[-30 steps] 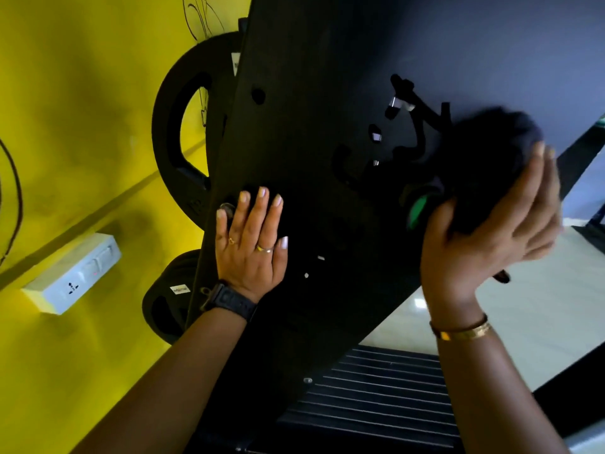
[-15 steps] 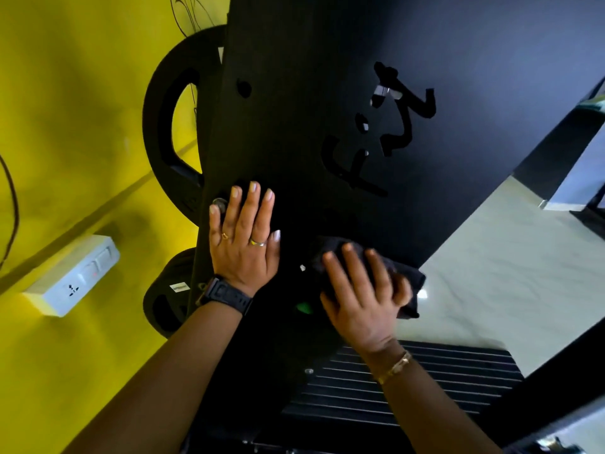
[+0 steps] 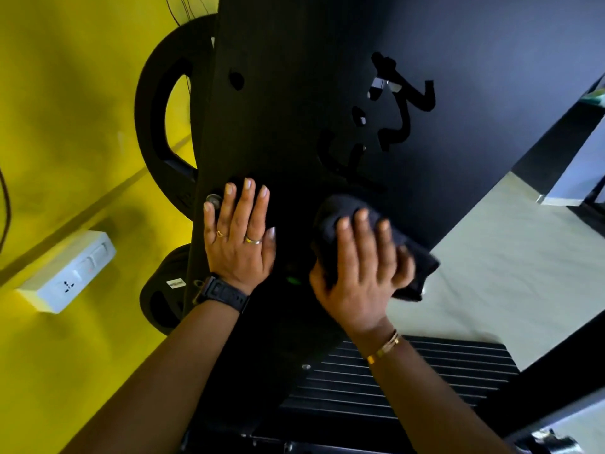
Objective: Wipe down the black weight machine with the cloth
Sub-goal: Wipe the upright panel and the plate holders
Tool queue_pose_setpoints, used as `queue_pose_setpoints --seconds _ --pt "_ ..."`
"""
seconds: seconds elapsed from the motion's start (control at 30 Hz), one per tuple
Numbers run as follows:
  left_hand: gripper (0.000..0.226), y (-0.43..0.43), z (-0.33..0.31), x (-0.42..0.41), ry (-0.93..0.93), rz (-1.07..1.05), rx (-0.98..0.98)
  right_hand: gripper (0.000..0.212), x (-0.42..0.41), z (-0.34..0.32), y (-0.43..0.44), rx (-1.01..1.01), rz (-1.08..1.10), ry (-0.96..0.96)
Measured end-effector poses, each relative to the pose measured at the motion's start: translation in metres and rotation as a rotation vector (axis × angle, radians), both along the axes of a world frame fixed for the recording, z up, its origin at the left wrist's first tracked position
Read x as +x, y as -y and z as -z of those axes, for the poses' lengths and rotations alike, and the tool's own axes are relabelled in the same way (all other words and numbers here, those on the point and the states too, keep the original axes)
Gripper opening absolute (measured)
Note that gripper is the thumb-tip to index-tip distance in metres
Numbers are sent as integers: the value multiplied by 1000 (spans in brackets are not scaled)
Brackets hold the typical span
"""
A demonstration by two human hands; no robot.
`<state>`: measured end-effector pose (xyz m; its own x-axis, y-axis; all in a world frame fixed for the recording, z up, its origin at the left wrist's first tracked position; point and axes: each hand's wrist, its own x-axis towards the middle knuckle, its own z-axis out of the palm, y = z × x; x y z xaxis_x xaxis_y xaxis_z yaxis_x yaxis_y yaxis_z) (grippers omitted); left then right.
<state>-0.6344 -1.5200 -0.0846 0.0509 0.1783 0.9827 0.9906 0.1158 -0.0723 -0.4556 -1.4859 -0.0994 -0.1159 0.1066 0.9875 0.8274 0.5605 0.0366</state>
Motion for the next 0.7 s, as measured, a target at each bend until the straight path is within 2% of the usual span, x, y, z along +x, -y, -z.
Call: queue_pose_setpoints --seconds 0.17,0.23,0.33,0.47,0.53,0.6,0.7 --pt "54 -2 1 1 1 -1 19 69 8 97 6 25 3 417" --pt "54 -2 1 0 5 8 21 78 15 108 6 34 -12 480" --pt "54 -2 1 1 7 10 23 82 18 73 6 25 -95 324" --pt "53 -2 2 2 34 11 20 56 26 -19 -5 7 -113 9" --pt "53 -3 2 3 40 15 22 54 29 -51 -13 0 -80 -119" --pt "54 -3 3 4 44 8 21 54 26 -54 -17 24 -56 -177" --pt "53 -3 4 4 54 -11 16 62 14 -22 -15 47 -68 -134"
